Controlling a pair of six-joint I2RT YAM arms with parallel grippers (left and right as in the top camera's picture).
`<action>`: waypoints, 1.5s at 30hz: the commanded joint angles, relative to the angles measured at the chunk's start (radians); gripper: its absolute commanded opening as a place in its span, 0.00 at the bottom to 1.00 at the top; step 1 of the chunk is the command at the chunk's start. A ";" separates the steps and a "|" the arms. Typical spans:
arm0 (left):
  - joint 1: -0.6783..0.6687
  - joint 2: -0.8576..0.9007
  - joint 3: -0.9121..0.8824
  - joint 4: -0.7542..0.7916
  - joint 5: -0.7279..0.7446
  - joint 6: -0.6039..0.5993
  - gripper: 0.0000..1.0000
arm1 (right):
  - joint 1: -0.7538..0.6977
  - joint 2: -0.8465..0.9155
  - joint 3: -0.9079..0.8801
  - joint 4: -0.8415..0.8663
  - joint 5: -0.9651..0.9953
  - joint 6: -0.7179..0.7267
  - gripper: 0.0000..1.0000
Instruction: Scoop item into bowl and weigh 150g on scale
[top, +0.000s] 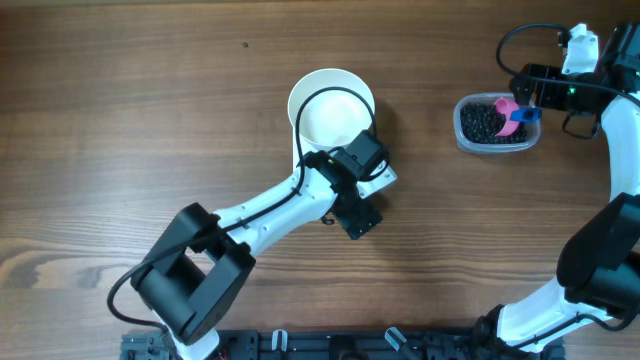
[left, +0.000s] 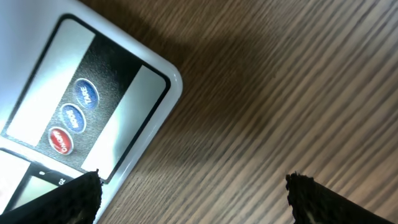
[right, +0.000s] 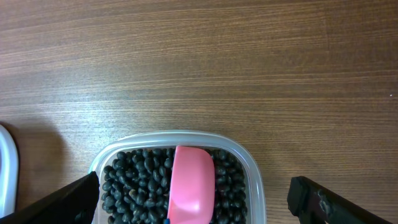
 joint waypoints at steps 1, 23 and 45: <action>0.004 0.044 0.013 0.015 -0.026 0.009 1.00 | 0.004 -0.014 0.021 0.002 0.006 0.013 1.00; 0.014 0.108 0.013 0.066 -0.042 0.032 1.00 | 0.004 -0.014 0.021 0.002 0.006 0.013 1.00; 0.059 0.155 0.013 0.070 0.003 0.031 1.00 | 0.004 -0.014 0.021 0.002 0.006 0.013 1.00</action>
